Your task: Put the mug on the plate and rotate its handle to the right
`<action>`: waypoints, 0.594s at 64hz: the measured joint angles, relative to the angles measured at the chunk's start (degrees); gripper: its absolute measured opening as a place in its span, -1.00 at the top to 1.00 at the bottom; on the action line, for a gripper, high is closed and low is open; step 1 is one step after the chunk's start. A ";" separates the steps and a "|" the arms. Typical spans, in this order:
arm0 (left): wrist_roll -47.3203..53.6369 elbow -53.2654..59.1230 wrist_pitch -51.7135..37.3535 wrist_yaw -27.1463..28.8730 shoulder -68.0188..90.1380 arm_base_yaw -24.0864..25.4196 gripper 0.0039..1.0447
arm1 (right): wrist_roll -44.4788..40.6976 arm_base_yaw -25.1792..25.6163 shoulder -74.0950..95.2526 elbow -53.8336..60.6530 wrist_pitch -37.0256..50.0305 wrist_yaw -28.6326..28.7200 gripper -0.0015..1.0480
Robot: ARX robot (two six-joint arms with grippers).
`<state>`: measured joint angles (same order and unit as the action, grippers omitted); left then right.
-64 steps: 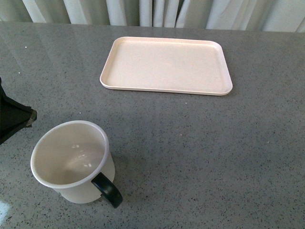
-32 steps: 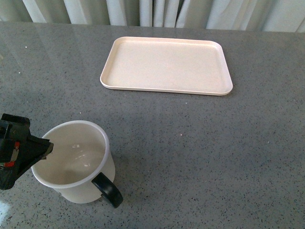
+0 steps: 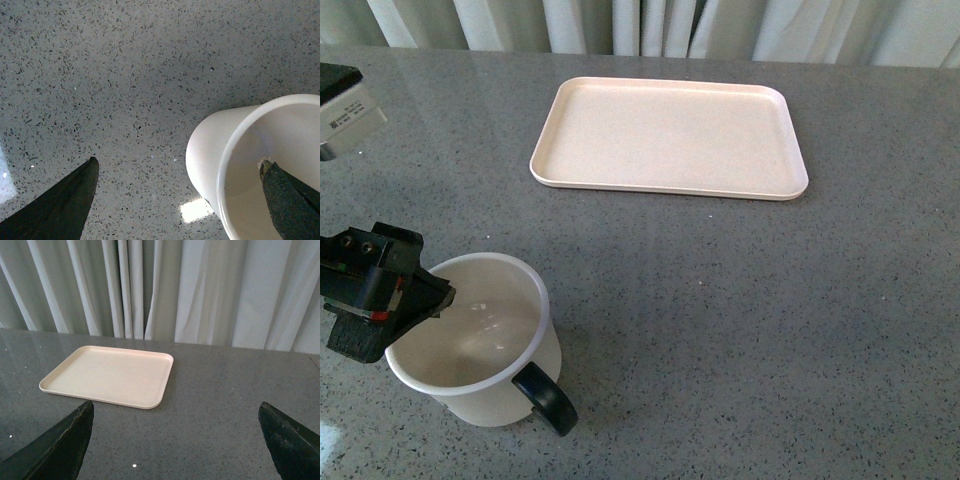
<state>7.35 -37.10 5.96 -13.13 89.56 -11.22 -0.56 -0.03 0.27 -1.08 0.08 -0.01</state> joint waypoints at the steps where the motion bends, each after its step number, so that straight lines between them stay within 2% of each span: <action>1: 0.04 -0.07 0.04 0.00 0.24 -0.07 -0.69 | 0.00 0.00 0.00 -0.02 0.00 0.00 -0.82; 12: 1.57 -0.68 0.07 0.22 2.97 -0.70 -0.62 | 0.00 0.00 0.00 0.00 0.00 0.02 -0.82; 27: 2.05 -1.88 0.07 1.07 4.70 -0.79 0.13 | 0.00 0.00 0.00 0.00 0.00 0.02 -0.82; 38: 1.81 -2.56 1.25 0.48 4.57 -1.25 0.61 | 0.00 0.00 0.00 0.00 0.00 0.02 -0.82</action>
<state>9.17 -39.66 7.20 -12.64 94.13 -12.47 -0.56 -0.03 0.27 -1.08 0.08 0.01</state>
